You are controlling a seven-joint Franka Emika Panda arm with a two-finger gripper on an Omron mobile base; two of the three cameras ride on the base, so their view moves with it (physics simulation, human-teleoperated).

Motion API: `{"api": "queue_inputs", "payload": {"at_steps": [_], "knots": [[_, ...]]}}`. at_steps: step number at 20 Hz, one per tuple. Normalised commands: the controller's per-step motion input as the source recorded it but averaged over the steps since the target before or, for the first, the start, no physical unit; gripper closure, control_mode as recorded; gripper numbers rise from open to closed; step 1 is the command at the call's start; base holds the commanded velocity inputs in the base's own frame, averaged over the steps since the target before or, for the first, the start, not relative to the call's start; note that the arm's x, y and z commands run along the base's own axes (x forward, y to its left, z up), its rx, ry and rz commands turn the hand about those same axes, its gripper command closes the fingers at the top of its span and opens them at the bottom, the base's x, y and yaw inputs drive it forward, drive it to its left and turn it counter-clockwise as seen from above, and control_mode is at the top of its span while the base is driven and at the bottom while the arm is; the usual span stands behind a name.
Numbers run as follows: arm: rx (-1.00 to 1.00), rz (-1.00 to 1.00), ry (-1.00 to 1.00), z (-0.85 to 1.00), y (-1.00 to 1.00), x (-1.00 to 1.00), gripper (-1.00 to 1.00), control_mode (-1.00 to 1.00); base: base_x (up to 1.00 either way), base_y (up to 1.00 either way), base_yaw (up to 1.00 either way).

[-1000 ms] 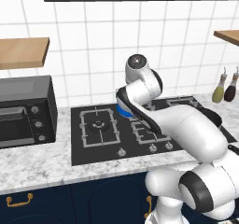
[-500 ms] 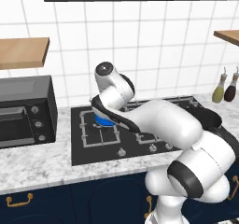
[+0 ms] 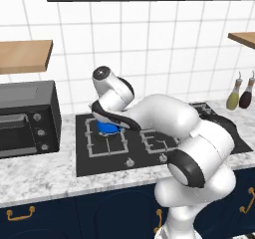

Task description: Pick the kettle from the counter and place it on a stove burner. Then turn the burner on.

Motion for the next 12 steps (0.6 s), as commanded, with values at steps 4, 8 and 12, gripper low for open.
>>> {"api": "queue_inputs", "payload": {"at_steps": [4,8,12], "knots": [[-0.01,0.0,0.18,-0.5,0.0,-0.03,1.0,-1.0,0.0,0.0,0.0],[-0.03,0.0,0.14,-0.51,0.0,-0.02,1.0,-1.0,0.0,0.0,0.0],[0.0,0.0,-0.02,-0.14,0.0,0.0,1.0,-1.0,0.0,0.0,0.0]]}}
